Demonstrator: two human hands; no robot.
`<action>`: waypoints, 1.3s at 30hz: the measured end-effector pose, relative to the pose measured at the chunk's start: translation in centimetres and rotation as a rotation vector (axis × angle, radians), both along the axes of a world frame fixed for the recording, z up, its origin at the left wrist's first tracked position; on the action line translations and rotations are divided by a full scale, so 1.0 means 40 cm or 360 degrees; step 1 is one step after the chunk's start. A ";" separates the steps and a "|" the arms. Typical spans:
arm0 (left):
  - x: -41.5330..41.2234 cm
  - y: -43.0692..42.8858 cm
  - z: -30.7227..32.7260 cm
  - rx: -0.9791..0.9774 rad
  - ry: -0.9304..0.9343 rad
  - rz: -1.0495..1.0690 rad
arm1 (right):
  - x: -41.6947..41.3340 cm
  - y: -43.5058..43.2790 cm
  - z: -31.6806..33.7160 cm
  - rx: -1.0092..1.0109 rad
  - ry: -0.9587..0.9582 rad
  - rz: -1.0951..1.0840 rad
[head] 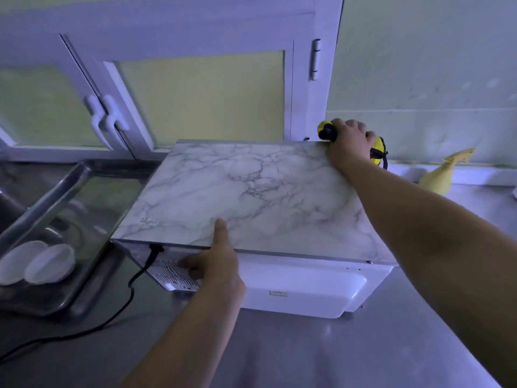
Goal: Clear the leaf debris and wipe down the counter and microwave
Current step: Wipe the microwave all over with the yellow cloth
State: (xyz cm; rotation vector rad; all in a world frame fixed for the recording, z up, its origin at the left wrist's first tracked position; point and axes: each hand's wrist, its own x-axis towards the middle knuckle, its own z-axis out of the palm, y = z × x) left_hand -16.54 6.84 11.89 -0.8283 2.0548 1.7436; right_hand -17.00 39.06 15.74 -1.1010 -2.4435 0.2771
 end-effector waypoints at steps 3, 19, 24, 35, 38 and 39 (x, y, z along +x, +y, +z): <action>-0.008 0.005 -0.012 0.0008 -0.0016 0.0110 | -0.034 0.027 0.008 0.0070 -0.0219 0.0000; -0.042 -0.036 -0.011 0.0190 -0.0011 0.0031 | 0.040 0.019 0.017 -0.0014 -0.0311 0.0030; -0.142 -0.091 -0.013 0.0326 0.0066 -0.0214 | 0.096 -0.012 0.009 -0.0017 -0.0300 -0.0056; -0.321 -0.117 0.001 0.0350 0.0053 -0.0736 | 0.204 -0.076 0.007 -0.0015 -0.0304 -0.0217; -0.362 -0.118 0.002 0.0362 0.0073 -0.0800 | 0.226 -0.101 0.000 -0.0031 -0.0315 -0.0279; -0.374 -0.120 0.002 0.0341 0.0079 -0.0831 | 0.234 -0.115 -0.001 -0.0031 -0.0327 -0.0301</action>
